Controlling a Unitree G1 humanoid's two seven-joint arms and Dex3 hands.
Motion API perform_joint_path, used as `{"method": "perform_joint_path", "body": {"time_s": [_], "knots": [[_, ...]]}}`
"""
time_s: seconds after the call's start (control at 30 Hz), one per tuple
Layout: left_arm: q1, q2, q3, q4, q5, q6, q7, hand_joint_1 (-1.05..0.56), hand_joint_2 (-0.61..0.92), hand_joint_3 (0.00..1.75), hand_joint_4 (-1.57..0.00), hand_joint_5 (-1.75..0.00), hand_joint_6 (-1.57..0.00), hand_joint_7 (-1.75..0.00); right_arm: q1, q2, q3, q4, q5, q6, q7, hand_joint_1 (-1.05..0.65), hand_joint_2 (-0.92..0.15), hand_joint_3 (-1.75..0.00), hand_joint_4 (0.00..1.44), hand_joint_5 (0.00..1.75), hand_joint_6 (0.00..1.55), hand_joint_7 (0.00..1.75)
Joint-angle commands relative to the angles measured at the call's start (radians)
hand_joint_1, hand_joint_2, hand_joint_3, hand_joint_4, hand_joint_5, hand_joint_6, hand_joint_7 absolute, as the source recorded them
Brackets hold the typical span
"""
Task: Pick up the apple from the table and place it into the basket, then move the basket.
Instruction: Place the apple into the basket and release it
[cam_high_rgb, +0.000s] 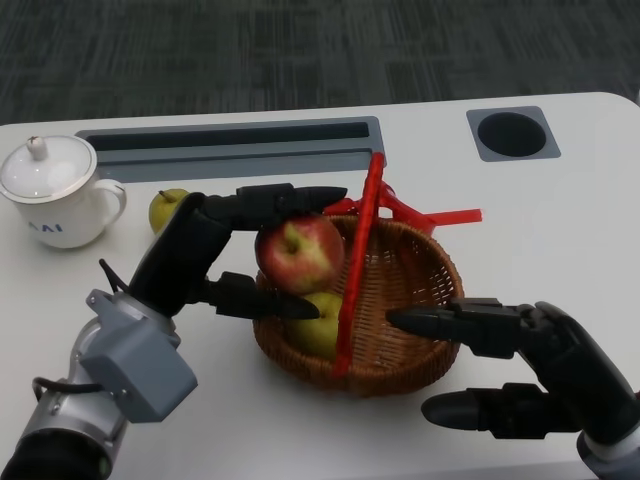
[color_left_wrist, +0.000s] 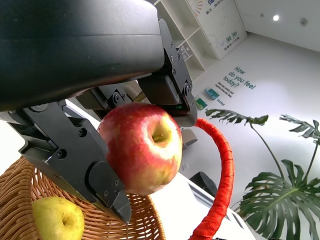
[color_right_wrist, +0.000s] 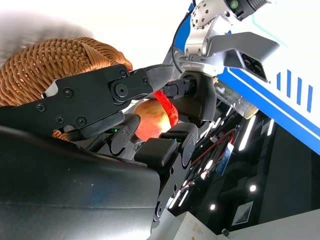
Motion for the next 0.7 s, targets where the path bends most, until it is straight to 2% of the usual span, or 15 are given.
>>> {"method": "perform_joint_path", "body": {"time_s": [0.03, 0.1, 0.23, 0.3, 0.47, 0.7], "knots": [[-0.009, 0.034, -0.013, -0.017, -0.017, 0.018, -0.061, -0.26, 0.6, 0.0, -0.61, 0.0, -0.53, 0.0, 0.004, -0.008, -0.006, -0.012, 0.009, 0.001, -0.005, -0.5, -0.92, -0.04, 0.8, 0.0, 0.73, 0.0], [-0.006, 0.042, -0.017, -0.021, -0.018, 0.025, -0.085, -0.42, 0.61, 0.01, -0.44, 0.0, -0.4, 0.0, 0.005, -0.009, -0.004, -0.017, 0.013, 0.006, -0.003, -0.5, -0.92, -0.04, 0.79, 0.0, 0.73, 0.0], [-0.003, 0.058, -0.024, -0.022, -0.001, 0.024, -0.101, -0.84, 0.74, 0.03, -0.15, 0.0, -0.19, 0.0, 0.008, -0.012, -0.004, -0.026, 0.009, 0.015, -0.003, -0.51, -0.92, -0.04, 0.79, 0.0, 0.73, 0.0], [-0.001, 0.063, -0.027, -0.025, 0.011, 0.025, -0.1, -0.92, 0.77, 0.03, -0.06, 0.0, -0.12, 0.0, 0.01, -0.012, -0.004, -0.03, 0.009, 0.019, -0.003, -0.51, -0.92, -0.05, 0.79, 0.0, 0.73, 0.0], [0.002, 0.07, -0.028, -0.029, 0.023, 0.005, -0.089, -0.98, 0.8, 0.02, 0.0, 0.0, -0.08, 0.0, 0.014, -0.011, -0.006, -0.038, 0.0, 0.023, -0.006, -0.51, -0.92, -0.05, 0.8, 0.0, 0.74, 0.0], [0.013, 0.063, -0.019, -0.027, -0.043, -0.034, -0.118, -0.89, 0.79, 0.0, -0.08, -0.03, -0.15, -0.02, 0.016, -0.006, -0.006, -0.042, 0.004, 0.019, -0.008, -0.5, -0.92, -0.04, 0.81, 0.0, 0.74, 0.0]]}}
